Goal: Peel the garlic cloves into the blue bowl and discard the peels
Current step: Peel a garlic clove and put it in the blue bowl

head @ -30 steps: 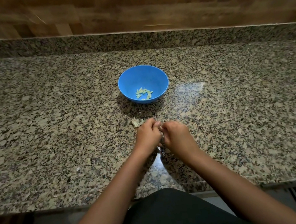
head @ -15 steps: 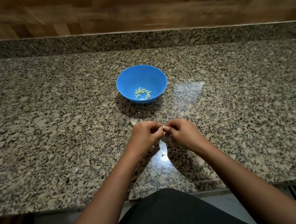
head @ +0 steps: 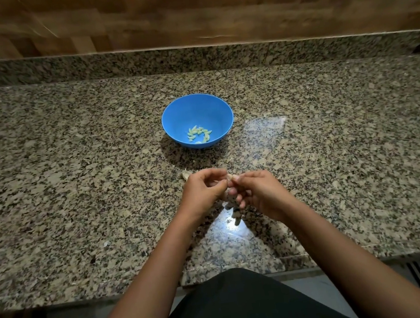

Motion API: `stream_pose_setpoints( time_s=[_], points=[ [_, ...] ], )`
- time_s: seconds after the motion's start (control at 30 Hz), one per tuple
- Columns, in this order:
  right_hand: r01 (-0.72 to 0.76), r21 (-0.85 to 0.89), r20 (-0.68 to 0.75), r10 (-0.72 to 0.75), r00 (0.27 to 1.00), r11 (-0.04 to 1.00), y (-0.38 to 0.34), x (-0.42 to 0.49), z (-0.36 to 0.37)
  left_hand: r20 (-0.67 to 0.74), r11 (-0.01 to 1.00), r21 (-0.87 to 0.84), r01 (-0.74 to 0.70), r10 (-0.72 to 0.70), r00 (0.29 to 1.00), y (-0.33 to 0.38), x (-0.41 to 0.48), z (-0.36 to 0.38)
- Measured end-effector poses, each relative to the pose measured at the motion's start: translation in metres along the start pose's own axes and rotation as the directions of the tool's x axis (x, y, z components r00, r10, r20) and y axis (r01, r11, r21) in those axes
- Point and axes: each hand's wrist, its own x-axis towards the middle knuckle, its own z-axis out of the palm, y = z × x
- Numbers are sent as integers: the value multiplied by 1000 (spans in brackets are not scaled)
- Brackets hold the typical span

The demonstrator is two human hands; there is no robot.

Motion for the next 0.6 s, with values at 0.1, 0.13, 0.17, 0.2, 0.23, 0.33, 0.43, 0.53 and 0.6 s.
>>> stream_pose_setpoints(
  time_s=[0.1,0.13,0.17,0.2,0.23,0.33,0.43,0.53,0.6],
  points=[
    [-7,-1,23,7,1000,1000,-3,1,-1,54,992,-116,42,-36,998,0,1,-2],
    [-14,-5,32,14,999,1000,-4,1,-2,61,991,-125,46,-39,997,1,1,-3],
    [-18,-6,38,18,999,1000,-5,1,-2,60,990,-128,55,-47,997,0,2,-4],
    [-20,-4,41,20,999,1000,-5,0,-1,52,990,-127,66,-60,997,0,2,-4],
    [-23,1,44,23,999,1000,-5,0,-1,43,989,-126,77,-72,996,0,3,-3],
    [-47,31,59,45,997,998,-4,0,0,34,989,-128,80,-77,996,2,4,0],
    [-102,86,85,95,992,991,-5,1,-1,36,986,-146,80,-75,997,6,3,1],
    [-152,128,109,138,984,980,-6,1,-4,26,986,-137,90,-88,996,8,4,1],
    [-153,129,80,143,986,980,-4,2,-6,17,989,-115,98,-97,995,8,5,2]
  ],
)
